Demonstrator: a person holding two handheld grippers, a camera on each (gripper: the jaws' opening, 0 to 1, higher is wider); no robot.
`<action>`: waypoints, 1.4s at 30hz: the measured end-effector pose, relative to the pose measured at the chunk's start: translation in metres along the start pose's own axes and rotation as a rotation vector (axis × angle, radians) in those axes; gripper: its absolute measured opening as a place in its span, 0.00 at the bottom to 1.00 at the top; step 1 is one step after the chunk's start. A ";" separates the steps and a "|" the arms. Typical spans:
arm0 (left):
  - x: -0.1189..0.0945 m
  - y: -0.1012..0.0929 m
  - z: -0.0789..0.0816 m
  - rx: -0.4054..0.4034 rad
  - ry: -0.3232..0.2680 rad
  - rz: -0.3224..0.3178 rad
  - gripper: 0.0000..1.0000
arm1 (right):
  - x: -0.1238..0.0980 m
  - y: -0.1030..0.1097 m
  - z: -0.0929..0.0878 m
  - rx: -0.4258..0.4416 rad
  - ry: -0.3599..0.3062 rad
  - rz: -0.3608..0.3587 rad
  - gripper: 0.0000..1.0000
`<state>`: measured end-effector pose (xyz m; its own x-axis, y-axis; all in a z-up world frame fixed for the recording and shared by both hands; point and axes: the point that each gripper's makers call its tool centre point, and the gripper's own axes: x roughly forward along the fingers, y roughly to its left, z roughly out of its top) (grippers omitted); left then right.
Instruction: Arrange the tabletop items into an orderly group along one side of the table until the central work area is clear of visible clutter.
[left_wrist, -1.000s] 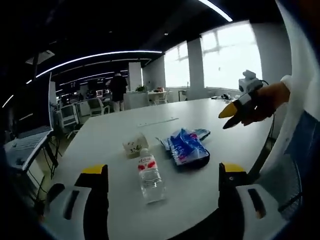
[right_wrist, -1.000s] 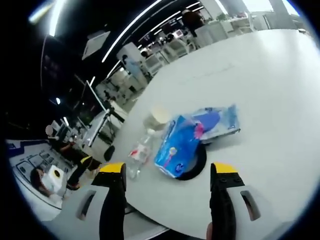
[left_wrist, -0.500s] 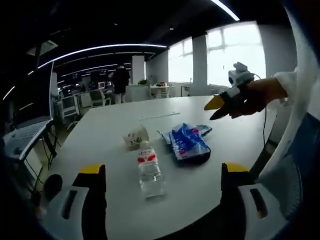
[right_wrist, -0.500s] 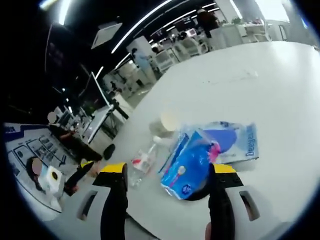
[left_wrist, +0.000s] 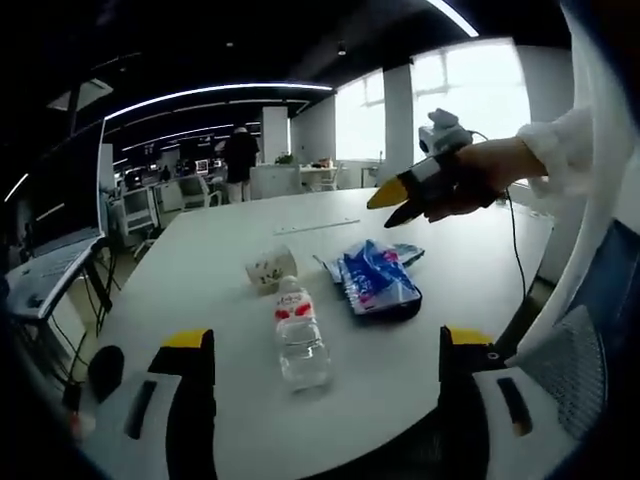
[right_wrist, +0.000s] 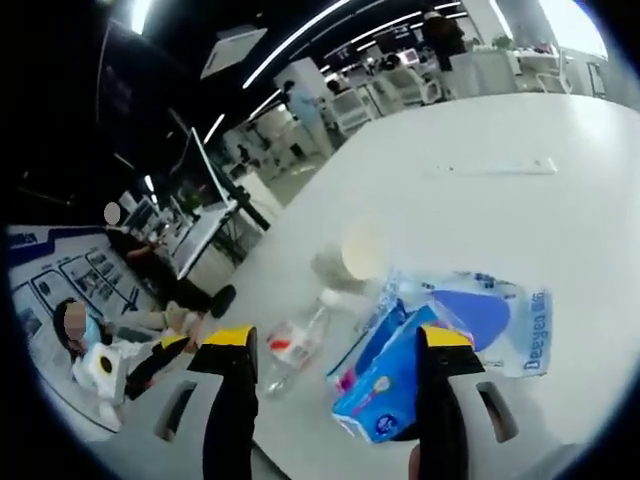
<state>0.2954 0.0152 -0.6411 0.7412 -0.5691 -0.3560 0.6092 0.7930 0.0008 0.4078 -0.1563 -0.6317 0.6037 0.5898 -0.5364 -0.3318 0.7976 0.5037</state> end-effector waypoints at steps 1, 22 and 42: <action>0.000 0.001 -0.001 0.000 0.005 0.003 0.96 | 0.003 0.000 0.001 0.000 0.005 0.003 0.62; 0.005 0.006 -0.014 0.013 0.052 0.024 0.90 | 0.059 0.004 0.022 -0.042 0.083 0.045 0.60; 0.007 0.004 -0.020 0.014 0.080 0.012 0.86 | 0.117 -0.012 0.017 0.003 0.152 0.024 0.59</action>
<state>0.2978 0.0190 -0.6628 0.7243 -0.5396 -0.4292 0.6045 0.7964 0.0189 0.4950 -0.0993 -0.6887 0.4790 0.6212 -0.6203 -0.3423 0.7828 0.5197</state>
